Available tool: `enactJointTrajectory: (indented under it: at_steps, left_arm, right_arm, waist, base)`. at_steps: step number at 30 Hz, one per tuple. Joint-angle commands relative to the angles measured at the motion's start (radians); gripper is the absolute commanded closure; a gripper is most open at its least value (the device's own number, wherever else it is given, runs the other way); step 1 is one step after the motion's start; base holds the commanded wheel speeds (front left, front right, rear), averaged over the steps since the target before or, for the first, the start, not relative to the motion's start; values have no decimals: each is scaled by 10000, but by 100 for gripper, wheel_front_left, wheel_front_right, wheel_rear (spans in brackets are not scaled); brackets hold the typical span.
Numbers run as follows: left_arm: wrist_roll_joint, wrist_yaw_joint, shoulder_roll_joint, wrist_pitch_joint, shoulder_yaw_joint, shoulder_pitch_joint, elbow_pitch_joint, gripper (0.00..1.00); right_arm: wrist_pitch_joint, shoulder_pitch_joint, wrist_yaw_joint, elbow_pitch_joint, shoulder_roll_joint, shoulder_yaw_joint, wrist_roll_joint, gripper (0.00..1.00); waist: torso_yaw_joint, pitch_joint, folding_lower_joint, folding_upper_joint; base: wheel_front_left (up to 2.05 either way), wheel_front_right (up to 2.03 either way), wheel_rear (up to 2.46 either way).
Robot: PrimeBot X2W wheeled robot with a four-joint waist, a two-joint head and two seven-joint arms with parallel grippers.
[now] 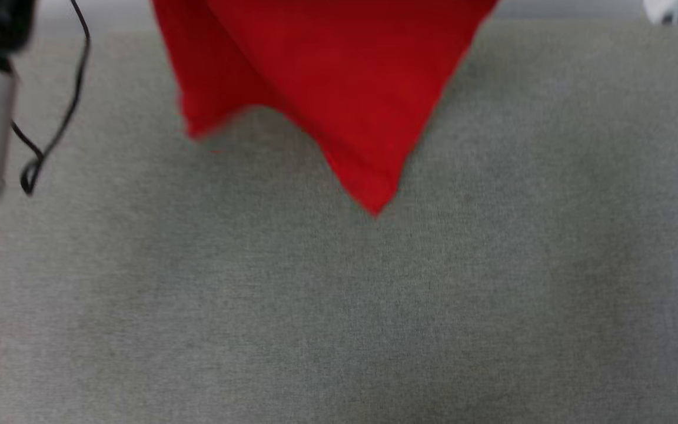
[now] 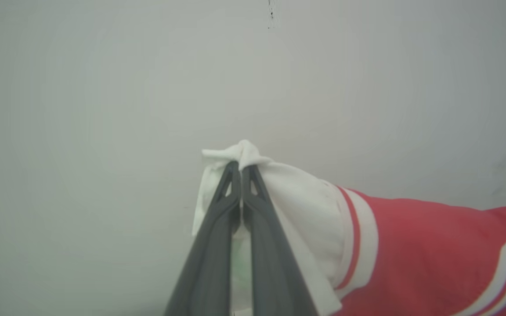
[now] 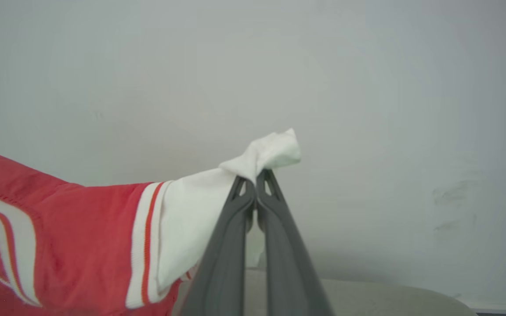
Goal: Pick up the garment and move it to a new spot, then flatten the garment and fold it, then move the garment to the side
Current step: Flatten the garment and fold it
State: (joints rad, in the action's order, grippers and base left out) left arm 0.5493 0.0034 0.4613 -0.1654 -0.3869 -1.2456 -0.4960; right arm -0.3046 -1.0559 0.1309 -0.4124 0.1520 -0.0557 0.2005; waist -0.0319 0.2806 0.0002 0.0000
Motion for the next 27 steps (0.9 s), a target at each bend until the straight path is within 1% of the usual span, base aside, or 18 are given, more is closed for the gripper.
enactJointTrajectory:
  at_steps: [1,7,10,14,20,27]
  left_arm:
    - [-68,-57,6,142,47,-453,-218,100]
    - [-364,-174,153,1025,279,-2333,-1013,100]
    - [-531,-264,203,1443,288,-2971,-1283,100]
    - [-422,-362,114,1805,419,-3675,-1593,100]
    - [-169,-478,-144,2113,453,-3327,-2312,100]
    - [310,-780,-639,2477,406,-2334,-3632,100]
  right_arm:
    - [194,-594,-3,-185,-43,118,-101,100]
    - [1343,-2937,-3,-1064,-70,460,-273,100]
    - [1842,-3828,-3,-1473,-54,677,-392,100]
    - [2271,-4824,-3,-1967,-32,856,-414,100]
    - [2586,-5324,-3,-2945,-150,1324,-280,100]
    - [2864,-4735,-3,-4487,-463,1929,213,100]
  waist:
    - [-209,750,-2,0]
    - [-479,1603,-2,0]
    - [-553,1949,-2,0]
    - [-566,2418,-2,0]
    - [-554,2870,-2,0]
    - [-518,3090,-2,0]
  base:
    - [0,0,0]
    - [0,0,0]
    - [0,0,0]
    - [0,0,0]
    - [0,0,0]
    - [0,0,0]
